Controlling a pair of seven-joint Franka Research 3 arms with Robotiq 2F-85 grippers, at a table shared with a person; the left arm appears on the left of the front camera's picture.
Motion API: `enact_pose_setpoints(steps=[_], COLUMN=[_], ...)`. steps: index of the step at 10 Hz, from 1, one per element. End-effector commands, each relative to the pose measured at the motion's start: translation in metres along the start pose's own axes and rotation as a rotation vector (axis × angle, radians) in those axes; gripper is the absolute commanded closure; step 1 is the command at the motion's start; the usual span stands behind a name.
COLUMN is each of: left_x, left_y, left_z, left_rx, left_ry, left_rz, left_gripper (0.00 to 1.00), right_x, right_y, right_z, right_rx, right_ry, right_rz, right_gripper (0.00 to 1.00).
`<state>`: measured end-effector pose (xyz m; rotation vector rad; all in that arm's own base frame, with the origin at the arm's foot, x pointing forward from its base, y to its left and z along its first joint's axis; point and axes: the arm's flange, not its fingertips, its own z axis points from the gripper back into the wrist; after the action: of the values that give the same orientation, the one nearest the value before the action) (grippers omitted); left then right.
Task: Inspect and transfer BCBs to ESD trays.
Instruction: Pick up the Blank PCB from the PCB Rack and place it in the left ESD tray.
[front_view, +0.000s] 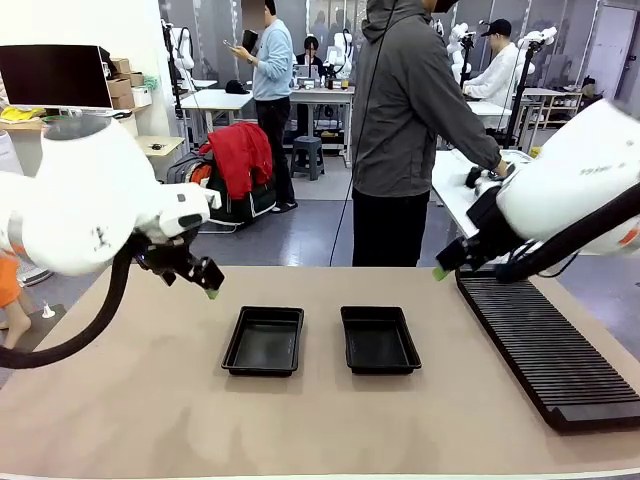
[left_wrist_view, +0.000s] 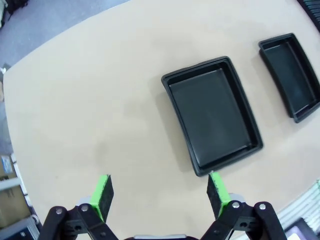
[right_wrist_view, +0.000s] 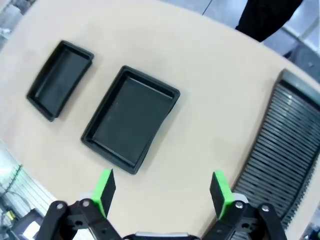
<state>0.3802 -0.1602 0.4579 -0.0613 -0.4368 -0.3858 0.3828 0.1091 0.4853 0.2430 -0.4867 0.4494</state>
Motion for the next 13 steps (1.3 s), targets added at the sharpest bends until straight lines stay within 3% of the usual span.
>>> enact_pose_setpoints(steps=[1, 8, 13], left_x=[0.011, 0.033, 0.038], left_y=[0.005, 0.036, 0.051], left_z=[0.030, 0.122, 0.149], left_rx=[-0.040, 0.009, 0.028], left_ry=[0.036, 0.124, 0.129], left_rz=[0.087, 0.241, 0.277], left_gripper=[0.00, 0.00, 0.00], right_x=[0.002, 0.007, -0.004], right_y=[-0.016, -0.069, -0.103], right_z=[0.033, 0.139, 0.196], right_rx=[0.043, 0.079, 0.084], right_ry=[0.021, 0.058, -0.043], right_rz=[-0.069, -0.288, -0.413], right_gripper=[0.00, 0.00, 0.00])
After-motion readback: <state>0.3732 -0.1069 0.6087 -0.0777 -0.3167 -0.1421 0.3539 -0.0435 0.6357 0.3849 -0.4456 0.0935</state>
